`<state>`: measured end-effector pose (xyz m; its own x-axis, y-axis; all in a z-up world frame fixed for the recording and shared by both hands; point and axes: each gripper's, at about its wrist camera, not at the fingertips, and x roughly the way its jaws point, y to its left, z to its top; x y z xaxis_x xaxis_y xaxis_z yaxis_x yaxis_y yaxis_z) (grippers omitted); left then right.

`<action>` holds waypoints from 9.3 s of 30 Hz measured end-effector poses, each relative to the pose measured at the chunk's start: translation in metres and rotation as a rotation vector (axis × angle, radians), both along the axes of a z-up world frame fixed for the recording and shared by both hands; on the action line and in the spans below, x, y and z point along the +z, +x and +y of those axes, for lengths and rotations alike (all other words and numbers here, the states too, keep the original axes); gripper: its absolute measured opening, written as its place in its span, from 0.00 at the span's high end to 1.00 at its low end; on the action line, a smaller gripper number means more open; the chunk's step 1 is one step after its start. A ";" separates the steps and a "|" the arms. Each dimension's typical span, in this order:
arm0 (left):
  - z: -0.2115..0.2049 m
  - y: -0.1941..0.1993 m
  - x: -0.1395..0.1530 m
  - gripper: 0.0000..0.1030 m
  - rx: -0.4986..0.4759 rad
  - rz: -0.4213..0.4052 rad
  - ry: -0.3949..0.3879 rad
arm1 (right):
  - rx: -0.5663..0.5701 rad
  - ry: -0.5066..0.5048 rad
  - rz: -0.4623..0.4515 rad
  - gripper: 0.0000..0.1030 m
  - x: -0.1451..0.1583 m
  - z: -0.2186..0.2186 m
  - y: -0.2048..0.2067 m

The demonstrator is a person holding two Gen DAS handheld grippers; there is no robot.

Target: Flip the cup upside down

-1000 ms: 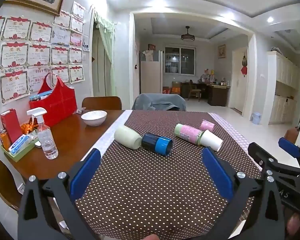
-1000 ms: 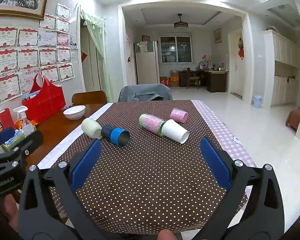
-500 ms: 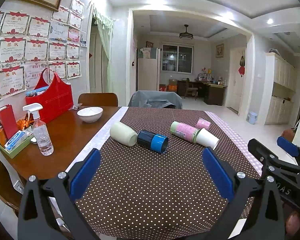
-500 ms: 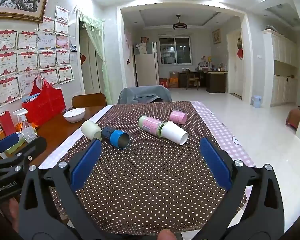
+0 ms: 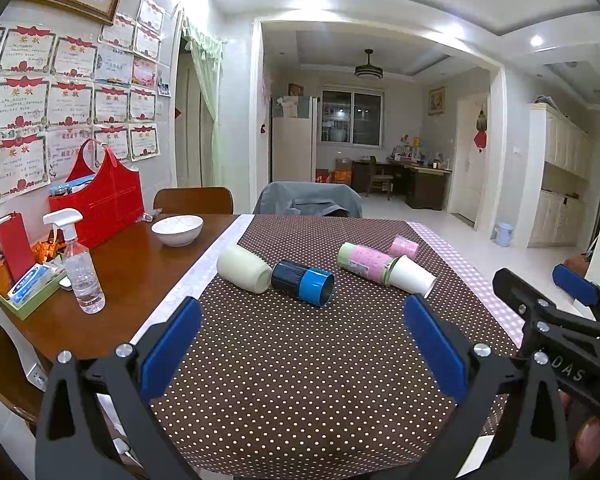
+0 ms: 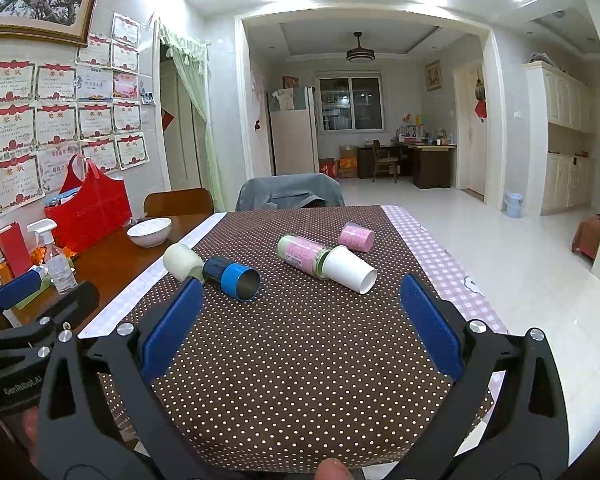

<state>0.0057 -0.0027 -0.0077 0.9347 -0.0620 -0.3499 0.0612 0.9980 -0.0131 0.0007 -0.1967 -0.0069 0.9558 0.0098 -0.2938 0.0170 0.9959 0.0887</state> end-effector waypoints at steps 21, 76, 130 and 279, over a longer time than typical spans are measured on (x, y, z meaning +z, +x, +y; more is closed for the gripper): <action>-0.006 0.003 -0.003 0.04 -0.004 0.006 0.013 | 0.003 0.004 0.005 0.06 -0.004 0.000 0.007; -0.228 0.313 -0.102 0.04 -0.781 0.357 0.768 | -0.180 0.266 0.501 0.06 -0.122 -0.181 0.224; -0.269 0.316 -0.130 0.43 -0.979 0.737 0.641 | -0.274 0.410 0.495 0.06 -0.122 -0.208 0.174; 0.036 0.141 -0.097 0.09 -0.144 0.191 0.066 | 0.039 0.673 0.922 0.39 -0.132 -0.023 0.202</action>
